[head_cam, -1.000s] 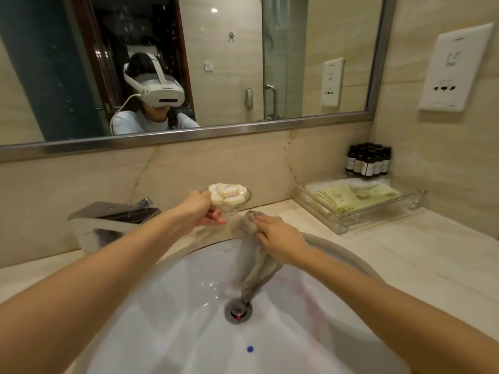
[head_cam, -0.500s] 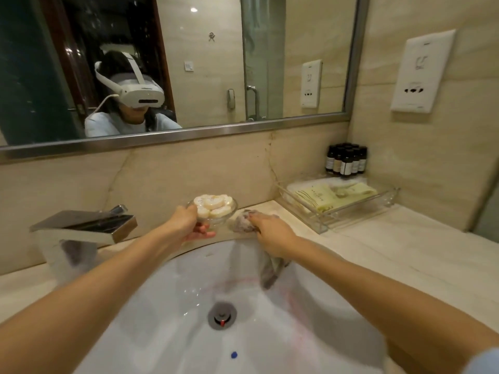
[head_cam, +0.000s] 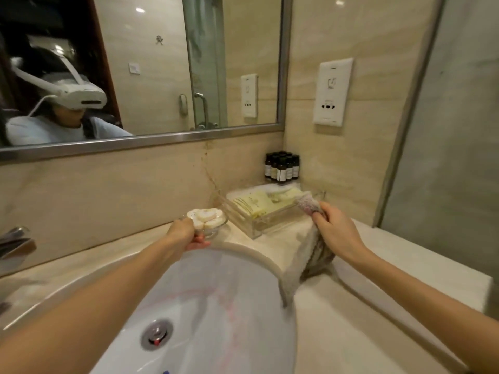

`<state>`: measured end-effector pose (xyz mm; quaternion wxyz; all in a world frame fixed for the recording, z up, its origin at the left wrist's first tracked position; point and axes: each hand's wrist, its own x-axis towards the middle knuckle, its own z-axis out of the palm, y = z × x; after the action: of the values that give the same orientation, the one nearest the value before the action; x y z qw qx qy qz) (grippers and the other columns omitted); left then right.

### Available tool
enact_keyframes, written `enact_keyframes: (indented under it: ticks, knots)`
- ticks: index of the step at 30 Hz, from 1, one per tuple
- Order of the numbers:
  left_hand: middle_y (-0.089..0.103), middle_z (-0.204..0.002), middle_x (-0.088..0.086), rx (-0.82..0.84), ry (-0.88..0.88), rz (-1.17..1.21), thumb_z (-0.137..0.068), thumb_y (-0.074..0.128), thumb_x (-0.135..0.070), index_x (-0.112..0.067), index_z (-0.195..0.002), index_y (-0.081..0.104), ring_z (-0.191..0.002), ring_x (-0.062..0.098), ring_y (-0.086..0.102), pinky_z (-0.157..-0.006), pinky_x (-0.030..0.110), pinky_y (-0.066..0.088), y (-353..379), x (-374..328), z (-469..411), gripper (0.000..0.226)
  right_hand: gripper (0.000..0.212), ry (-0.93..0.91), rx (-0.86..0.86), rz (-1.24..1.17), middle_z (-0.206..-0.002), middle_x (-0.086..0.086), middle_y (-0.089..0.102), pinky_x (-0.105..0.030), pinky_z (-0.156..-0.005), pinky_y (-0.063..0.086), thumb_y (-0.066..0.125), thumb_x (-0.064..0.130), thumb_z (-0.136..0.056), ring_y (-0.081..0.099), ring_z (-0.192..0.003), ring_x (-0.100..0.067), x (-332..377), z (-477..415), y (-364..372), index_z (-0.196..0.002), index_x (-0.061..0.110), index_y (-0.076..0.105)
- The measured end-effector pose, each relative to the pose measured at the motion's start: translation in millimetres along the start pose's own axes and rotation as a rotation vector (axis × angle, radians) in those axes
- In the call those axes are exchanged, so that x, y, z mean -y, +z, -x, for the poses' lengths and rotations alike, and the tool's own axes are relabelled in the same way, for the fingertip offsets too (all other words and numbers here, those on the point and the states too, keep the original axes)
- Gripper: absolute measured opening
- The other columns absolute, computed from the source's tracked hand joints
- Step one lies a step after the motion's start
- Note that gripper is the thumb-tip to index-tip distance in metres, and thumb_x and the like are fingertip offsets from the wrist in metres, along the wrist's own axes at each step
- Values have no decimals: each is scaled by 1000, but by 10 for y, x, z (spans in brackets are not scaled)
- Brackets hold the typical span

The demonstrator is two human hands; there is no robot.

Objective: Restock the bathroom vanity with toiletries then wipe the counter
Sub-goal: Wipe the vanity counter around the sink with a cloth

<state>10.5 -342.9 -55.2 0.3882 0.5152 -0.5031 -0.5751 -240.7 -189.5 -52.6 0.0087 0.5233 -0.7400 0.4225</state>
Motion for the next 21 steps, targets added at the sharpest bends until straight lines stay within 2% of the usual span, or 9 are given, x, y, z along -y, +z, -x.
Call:
enact_keyframes:
  ticks: [2,5,9,11,13,15,18,20,21]
  knots:
    - [45,-62,13,8,3,6,-97,24,-4,1,-110,48,-25,9,46,-40,27,53,67,6,-22,27,28,28,-34,181,-111,-7,65,-35,-80,46,44,13,-93,58,-99,-27,-275,-153,-59,-115,13,61]
    - [46,-63,13,-2,-8,43,-96,26,-3,2,-113,50,-34,15,51,-39,27,54,121,25,-68,29,40,143,114,421,-138,-9,48,-36,-94,43,41,8,-90,49,-120,-31,-576,-377,70,-127,10,55]
    - [48,-71,14,-24,-38,133,-98,27,-4,7,-124,45,-54,22,49,-34,27,51,101,103,-94,34,39,255,114,464,-126,-15,55,-39,-93,42,40,0,-86,52,-115,-32,-666,-605,336,-120,9,58]
    - [53,-80,16,-135,35,61,-100,30,-12,3,-133,37,-58,23,51,-41,33,55,41,197,-22,37,36,249,84,442,-123,-16,55,-37,-91,45,42,0,-87,53,-111,-33,-679,-714,396,-116,7,61]
    - [60,-106,17,-371,247,-253,-99,34,-16,-6,-136,34,-72,30,57,-65,40,57,-32,298,105,39,35,252,99,409,-123,-17,56,-35,-87,46,44,2,-88,55,-110,-33,-707,-779,390,-117,7,62]
    - [56,-119,11,-466,627,-584,-96,40,-14,-9,-130,42,-97,32,57,-77,37,45,-26,362,236,35,36,243,120,377,-122,-18,60,-34,-85,47,44,3,-88,57,-109,-33,-752,-788,364,-119,9,62]
    - [49,-132,9,-130,1091,-898,-93,48,-9,-10,-136,45,-121,25,48,-97,37,43,289,386,302,44,44,226,152,318,-131,-15,58,-34,-92,45,42,5,-89,54,-117,-32,-808,-759,325,-130,13,57]
    - [36,-150,9,55,1227,-1057,-94,46,-10,-9,-144,35,-138,24,35,-115,35,25,598,419,233,52,47,223,168,295,-138,-11,53,-34,-98,43,42,6,-89,50,-124,-30,-818,-749,306,-134,16,52]
    - [27,-155,6,86,1211,-1096,-96,43,-10,-10,-147,28,-144,21,25,-119,33,16,727,419,192,54,47,211,175,288,-140,-10,51,-34,-99,42,41,7,-89,49,-125,-29,-819,-745,300,-135,15,52]
